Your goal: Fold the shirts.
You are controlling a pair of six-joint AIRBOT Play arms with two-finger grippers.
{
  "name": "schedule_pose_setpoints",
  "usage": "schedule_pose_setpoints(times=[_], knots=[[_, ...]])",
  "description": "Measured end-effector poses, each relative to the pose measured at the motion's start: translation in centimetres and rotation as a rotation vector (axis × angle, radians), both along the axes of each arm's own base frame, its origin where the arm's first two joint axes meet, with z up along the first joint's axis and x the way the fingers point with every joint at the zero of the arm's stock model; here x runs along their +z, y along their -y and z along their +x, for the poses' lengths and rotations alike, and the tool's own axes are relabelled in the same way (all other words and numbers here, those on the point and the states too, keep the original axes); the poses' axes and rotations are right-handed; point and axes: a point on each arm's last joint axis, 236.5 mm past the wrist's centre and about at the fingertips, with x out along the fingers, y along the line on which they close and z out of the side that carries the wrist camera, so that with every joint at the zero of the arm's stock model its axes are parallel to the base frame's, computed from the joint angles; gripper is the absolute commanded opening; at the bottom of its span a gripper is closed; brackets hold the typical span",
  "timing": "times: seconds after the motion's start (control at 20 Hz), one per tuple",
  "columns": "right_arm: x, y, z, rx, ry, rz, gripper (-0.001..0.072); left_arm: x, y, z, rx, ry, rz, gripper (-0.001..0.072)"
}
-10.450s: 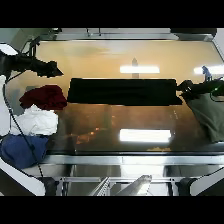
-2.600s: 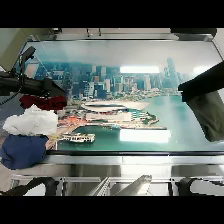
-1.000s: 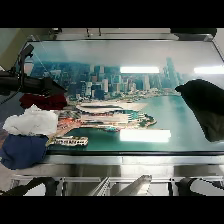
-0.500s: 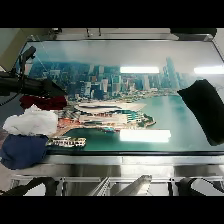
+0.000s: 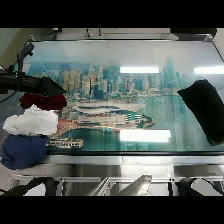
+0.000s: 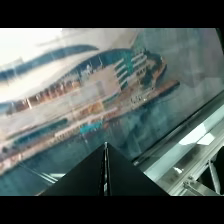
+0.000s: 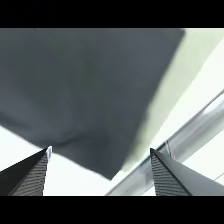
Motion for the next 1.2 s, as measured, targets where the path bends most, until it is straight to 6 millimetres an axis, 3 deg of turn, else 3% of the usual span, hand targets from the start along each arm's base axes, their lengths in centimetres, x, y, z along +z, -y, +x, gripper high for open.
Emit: schedule_pose_setpoints(times=[0.05,0.1,0.15,0.2,0.35,0.45,0.6,0.7,0.8,0.9,1.2], knots=[[2.0,-0.1,0.6,0.015,0.035,-0.019,0.0541,1.0,0.0,0.1,-0.006,0.018,0.003,0.0012],[4.1,-0.6,1.5,0.035,0.08,-0.037,0.0249,2.0,0.0,0.3,-0.004,0.034,0.003,0.0012],[5.9,-1.6,2.3,0.065,0.123,-0.044,0.0058,3.0,0.0,0.5,-0.001,0.057,0.004,0.0012],[7.6,-3.0,3.2,0.106,0.173,-0.05,0.0017,4.1,0.2,0.3,0.001,0.069,0.004,0.0012],[12.4,-9.7,6.1,0.282,0.333,-0.033,0.0017,6.3,1.0,-1.2,0.002,0.104,0.002,0.0013],[14.0,-15.5,6.9,0.432,0.395,0.001,0.0017,6.4,2.2,-3.6,-0.012,0.094,-0.004,0.0012],[13.0,-25.0,5.9,0.676,0.408,0.091,0.0016,4.7,4.4,-8.9,-0.056,0.042,-0.016,0.0012],[10.9,-29.8,4.7,0.8,0.395,0.138,0.0016,3.1,5.5,-12.0,-0.08,0.015,-0.018,0.0013],[9.2,-32.9,4.0,0.868,0.384,0.174,0.0017,1.9,5.9,-14.0,-0.076,-0.001,-0.022,0.0013],[8.0,-34.6,3.6,0.902,0.371,0.198,0.0017,1.2,6.1,-15.3,-0.071,-0.008,-0.027,0.0013],[6.3,-36.3,3.3,0.927,0.341,0.231,0.0016,0.6,6.3,-16.5,-0.063,-0.011,-0.032,0.0013]])
